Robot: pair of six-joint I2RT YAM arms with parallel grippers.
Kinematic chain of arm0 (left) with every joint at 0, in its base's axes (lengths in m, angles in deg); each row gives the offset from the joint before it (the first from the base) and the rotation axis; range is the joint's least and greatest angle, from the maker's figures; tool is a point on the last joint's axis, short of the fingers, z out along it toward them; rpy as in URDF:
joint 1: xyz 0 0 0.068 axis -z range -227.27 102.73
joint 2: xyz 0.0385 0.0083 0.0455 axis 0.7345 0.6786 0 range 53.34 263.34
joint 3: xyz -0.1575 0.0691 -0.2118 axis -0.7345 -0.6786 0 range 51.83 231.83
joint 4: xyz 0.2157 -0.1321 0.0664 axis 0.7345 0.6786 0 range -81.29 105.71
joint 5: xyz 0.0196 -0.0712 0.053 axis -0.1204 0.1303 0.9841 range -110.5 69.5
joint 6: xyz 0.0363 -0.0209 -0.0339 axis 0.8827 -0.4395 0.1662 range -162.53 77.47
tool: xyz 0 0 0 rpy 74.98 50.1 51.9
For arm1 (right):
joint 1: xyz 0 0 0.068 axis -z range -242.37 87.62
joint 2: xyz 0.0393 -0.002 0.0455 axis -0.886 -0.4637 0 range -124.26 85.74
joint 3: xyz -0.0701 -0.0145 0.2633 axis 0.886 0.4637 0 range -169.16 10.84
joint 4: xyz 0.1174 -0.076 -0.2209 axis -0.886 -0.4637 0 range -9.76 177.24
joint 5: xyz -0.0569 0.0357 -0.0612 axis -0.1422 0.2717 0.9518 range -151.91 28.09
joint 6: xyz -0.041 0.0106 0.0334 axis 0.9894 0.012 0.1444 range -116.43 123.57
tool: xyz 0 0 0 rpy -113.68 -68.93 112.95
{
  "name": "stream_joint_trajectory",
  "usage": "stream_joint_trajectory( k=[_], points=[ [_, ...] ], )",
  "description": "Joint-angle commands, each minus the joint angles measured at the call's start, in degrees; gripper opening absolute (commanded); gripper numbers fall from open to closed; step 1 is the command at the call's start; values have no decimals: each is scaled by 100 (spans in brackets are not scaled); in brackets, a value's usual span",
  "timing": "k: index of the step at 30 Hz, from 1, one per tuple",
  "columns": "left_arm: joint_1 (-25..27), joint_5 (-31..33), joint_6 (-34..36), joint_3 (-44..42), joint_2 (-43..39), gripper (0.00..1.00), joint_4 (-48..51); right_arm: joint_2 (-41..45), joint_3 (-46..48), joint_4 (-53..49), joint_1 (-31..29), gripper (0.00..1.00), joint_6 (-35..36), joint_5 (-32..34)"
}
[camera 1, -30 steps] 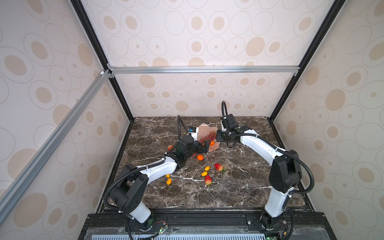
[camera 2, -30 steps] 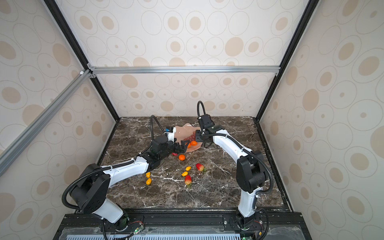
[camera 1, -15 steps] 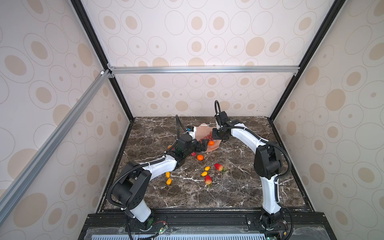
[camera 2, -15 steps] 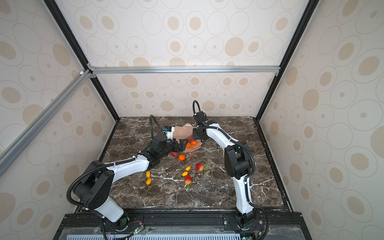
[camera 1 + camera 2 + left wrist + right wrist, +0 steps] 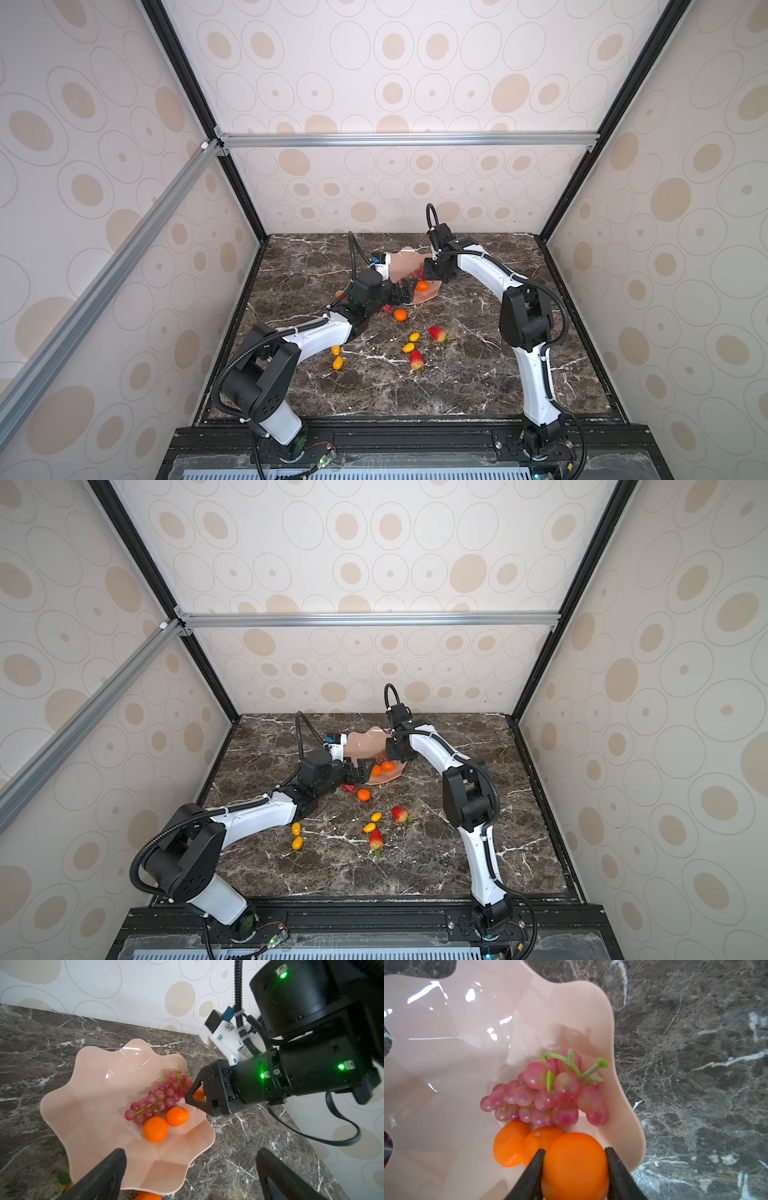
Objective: Place and organize the fake fruits in the fruit bowl
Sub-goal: 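Lower the tangerine into the bowl beside the others, open right gripper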
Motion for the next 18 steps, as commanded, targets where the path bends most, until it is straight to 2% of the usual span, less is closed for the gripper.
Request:
stream_joint_trajectory(
  k=[1,18],
  points=[
    [-58,-83,-108,-85,-195,98,-289,-142,-159,-239,32,44,5,43],
    [-55,-66,-137,-214,-357,98,-310,-86,-95,-153,35,55,-24,-115]
  ],
)
